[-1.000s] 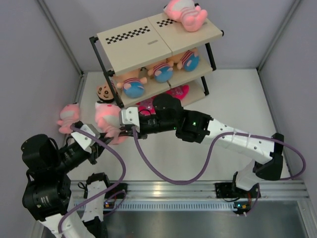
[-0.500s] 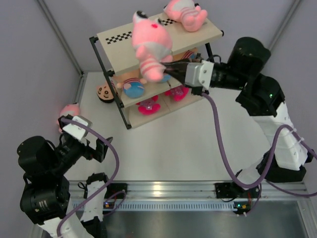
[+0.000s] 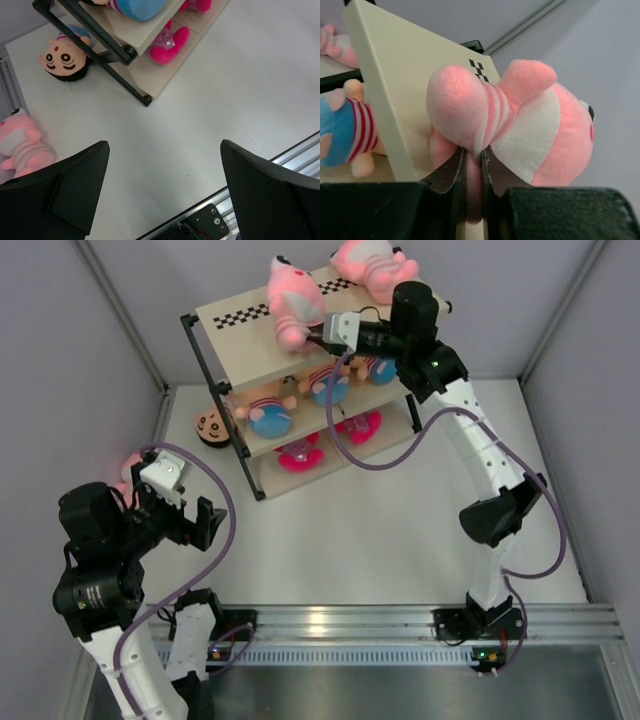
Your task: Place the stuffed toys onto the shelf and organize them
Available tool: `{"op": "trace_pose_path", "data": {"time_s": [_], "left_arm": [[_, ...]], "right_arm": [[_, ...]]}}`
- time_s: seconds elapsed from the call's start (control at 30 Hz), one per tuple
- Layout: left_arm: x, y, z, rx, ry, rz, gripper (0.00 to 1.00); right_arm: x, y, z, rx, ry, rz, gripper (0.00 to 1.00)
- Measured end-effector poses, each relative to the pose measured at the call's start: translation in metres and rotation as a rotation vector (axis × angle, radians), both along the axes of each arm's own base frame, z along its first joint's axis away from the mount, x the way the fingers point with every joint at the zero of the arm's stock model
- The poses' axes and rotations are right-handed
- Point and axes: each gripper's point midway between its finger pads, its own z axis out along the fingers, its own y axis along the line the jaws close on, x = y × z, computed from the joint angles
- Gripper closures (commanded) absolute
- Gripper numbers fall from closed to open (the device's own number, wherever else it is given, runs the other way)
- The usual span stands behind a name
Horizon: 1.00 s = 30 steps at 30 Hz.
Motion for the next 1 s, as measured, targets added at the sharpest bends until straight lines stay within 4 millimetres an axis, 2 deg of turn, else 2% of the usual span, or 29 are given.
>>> {"op": "trace_pose_path", "data": {"time_s": [0.07, 0.17, 0.2, 0.27, 0.3, 0.4, 0.63, 0.8, 0.93, 1.0], "left_arm": [[0.0, 0.001, 0.0, 0.005, -0.001, 0.001, 0.01], [0.001, 0.001, -0.002, 0.007, 0.002, -0.001, 0.01], [0.001, 0.001, -0.003, 0.007, 0.004, -0.001, 0.01], [0.002, 0.002, -0.005, 0.008, 0.009, -0.002, 0.01], [0.003, 0.002, -0.006, 0.008, 0.011, -0.003, 0.01], [0.003, 0.002, -0.007, 0.012, 0.012, -0.004, 0.01], [0.004, 0.003, -0.008, 0.023, 0.009, -0.005, 0.02], [0.004, 0.003, -0.008, 0.023, 0.009, -0.006, 0.01], [0.007, 0.006, -0.016, 0.021, 0.03, 0.006, 0.01], [0.011, 0.011, -0.025, 0.024, 0.055, 0.032, 0.02]], "right_arm": [[0.016, -0.001, -0.002, 0.021, -0.004, -0.012, 0.89], [0.021, -0.011, 0.011, 0.05, -0.019, -0.025, 0.8], [0.021, -0.014, 0.016, 0.061, -0.027, -0.028, 0.71], [0.02, -0.018, 0.022, 0.071, -0.033, -0.032, 0.63], [0.019, -0.019, 0.025, 0.076, -0.034, -0.032, 0.52], [0.017, -0.02, 0.027, 0.084, -0.033, -0.03, 0.39], [0.015, -0.024, 0.034, 0.094, -0.052, -0.05, 0.33], [0.001, -0.037, 0.044, 0.121, -0.044, -0.081, 0.26], [-0.02, -0.058, 0.063, 0.214, 0.009, -0.134, 0.25], [-0.032, -0.075, 0.074, 0.28, 0.051, -0.189, 0.24]]}}
